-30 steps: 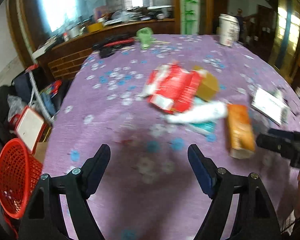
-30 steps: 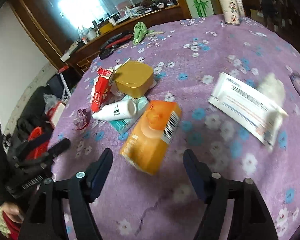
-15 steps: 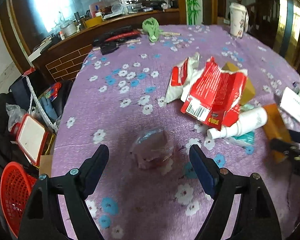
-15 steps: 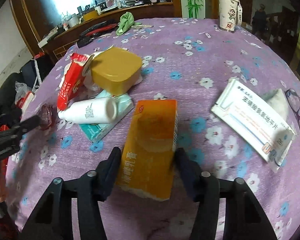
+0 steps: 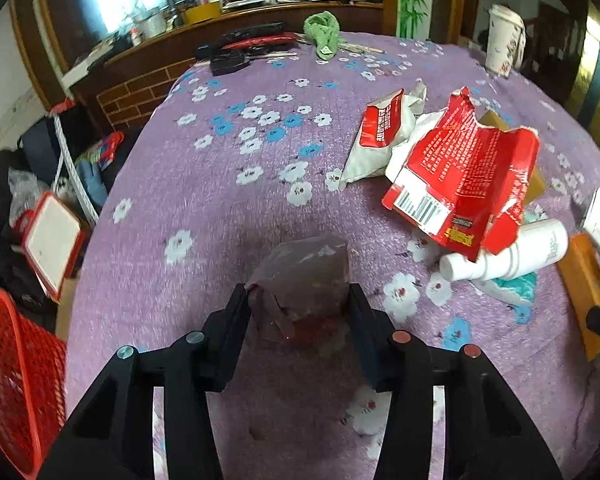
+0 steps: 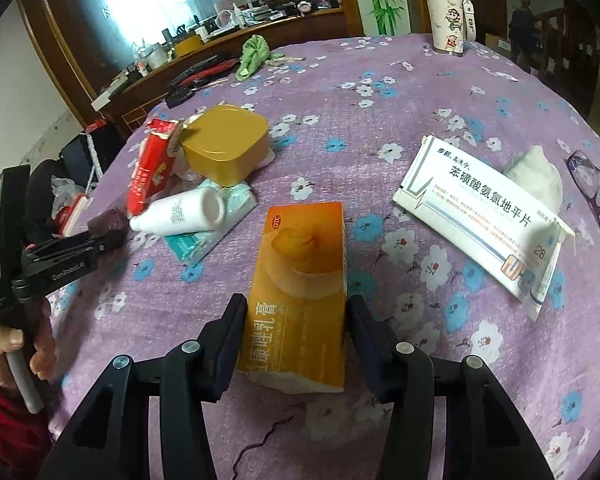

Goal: Collect trash
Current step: 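Lift both held items and carry them over the red basket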

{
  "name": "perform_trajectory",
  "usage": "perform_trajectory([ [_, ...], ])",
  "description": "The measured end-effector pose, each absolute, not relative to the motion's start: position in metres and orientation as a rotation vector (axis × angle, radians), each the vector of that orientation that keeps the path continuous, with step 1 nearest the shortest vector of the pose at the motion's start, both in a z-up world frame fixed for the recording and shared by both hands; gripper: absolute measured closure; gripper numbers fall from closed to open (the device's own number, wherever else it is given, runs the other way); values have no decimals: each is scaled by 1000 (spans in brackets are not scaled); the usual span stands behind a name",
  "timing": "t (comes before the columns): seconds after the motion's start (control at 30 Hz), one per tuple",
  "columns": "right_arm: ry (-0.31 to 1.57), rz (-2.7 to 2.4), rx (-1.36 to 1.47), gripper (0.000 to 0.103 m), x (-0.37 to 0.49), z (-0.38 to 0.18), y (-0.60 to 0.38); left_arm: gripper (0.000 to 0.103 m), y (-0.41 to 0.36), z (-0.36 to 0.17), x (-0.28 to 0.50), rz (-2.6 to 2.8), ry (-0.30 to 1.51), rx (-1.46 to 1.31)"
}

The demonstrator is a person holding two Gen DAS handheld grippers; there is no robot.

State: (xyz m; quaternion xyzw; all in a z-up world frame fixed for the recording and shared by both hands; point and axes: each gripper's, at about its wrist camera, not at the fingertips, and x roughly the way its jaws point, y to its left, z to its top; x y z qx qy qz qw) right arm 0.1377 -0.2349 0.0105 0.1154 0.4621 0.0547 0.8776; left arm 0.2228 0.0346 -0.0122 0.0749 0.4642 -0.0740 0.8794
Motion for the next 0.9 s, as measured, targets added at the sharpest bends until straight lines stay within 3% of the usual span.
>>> perform_trajectory([
  [0.4,865,229,179,48,108,29,-202,56,8,26,115,-128,754,108],
  [0.7,963,224,118,48,105,12,-197,56,-3,15,104,-164,783,107],
  [0.9,986,197,58,41,110,9,-189,56,-3,11,105,-171,794,109],
])
